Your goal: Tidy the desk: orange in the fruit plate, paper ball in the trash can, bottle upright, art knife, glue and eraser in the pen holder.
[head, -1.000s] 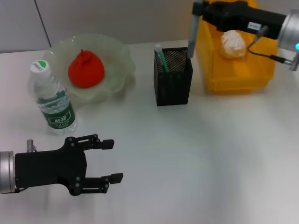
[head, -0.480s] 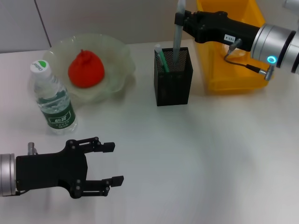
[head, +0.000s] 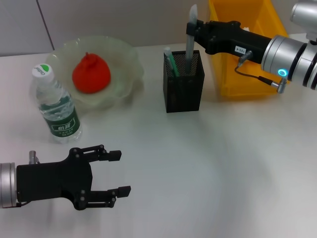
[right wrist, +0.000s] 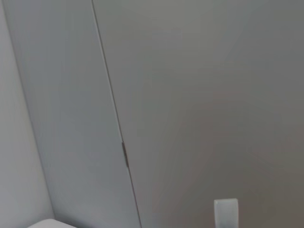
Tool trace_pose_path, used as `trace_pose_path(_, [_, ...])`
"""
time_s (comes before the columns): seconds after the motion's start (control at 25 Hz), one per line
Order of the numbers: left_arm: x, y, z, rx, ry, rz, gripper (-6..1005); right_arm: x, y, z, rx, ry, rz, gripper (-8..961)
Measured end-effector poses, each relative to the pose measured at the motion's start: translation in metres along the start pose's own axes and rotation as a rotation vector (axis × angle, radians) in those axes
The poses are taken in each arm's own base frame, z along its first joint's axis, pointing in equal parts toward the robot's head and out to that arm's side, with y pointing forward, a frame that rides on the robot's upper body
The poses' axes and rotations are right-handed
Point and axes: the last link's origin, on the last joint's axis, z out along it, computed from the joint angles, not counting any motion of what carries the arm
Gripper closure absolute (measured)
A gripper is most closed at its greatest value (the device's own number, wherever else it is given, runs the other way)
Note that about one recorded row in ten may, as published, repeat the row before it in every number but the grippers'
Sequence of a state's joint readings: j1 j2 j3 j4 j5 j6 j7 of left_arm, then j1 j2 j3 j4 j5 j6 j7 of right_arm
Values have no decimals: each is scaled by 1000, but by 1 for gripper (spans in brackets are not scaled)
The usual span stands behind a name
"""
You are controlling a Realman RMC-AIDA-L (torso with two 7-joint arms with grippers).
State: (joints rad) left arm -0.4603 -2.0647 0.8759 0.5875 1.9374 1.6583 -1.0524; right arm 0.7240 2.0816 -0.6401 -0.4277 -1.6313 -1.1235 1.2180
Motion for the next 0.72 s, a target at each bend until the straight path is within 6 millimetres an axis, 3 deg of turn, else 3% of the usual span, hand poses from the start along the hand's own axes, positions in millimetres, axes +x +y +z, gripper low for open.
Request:
trace_pose_path(0.36, [0,-1,-2,10,3,-1,197,4,1,-2,-1,8,10,814])
trace_pose_path(0.48, [0,-2,-2,11,2,-1,197,5,1,-3,-2,12,10,771])
trace_pose_path(0.72, [1,-2,-3,12,2,-1,197,9,4,-3,-16,28,-2,529])
